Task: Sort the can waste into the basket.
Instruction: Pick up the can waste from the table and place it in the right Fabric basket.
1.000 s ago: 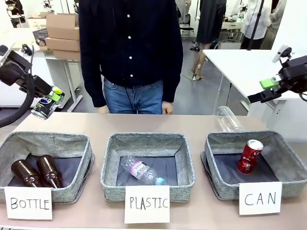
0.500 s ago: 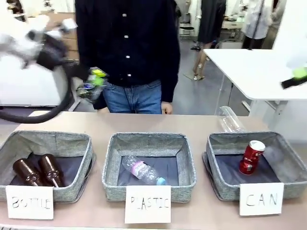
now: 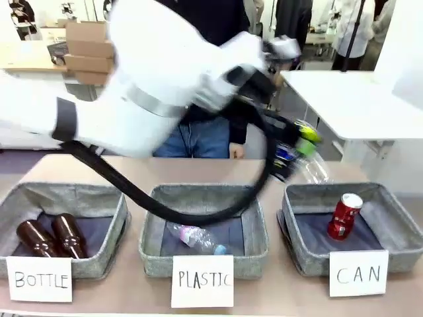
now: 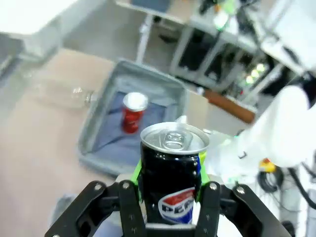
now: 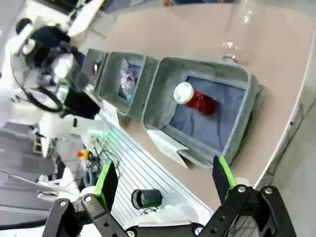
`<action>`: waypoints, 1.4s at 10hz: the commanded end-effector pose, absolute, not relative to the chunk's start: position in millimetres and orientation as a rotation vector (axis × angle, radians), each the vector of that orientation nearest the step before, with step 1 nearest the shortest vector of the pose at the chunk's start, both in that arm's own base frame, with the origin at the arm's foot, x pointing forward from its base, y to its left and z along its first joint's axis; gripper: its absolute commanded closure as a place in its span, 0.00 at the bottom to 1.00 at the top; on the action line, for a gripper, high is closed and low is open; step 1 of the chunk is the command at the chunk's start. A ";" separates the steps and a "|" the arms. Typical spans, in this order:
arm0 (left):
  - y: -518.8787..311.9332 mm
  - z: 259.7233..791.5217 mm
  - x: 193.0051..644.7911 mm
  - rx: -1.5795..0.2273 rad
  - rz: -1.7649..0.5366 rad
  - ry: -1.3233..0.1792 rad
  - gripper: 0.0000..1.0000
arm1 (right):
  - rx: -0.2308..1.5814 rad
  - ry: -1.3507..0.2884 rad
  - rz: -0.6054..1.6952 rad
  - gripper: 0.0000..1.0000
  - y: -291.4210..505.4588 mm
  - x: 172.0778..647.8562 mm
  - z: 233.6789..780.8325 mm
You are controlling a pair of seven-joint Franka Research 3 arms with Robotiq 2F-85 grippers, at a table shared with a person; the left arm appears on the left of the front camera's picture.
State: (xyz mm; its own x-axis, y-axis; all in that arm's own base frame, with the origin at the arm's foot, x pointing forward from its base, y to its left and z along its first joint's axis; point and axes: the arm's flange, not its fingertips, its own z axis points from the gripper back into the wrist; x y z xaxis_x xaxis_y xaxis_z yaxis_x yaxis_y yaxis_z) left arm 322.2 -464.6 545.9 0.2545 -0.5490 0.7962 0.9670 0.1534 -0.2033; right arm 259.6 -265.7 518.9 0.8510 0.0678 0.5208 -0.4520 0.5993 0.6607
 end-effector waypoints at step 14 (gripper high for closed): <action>-589.3 436.4 336.1 -0.754 -1.462 -0.687 0.01 | 0.912 -0.463 0.325 0.00 -258.4 260.8 504.6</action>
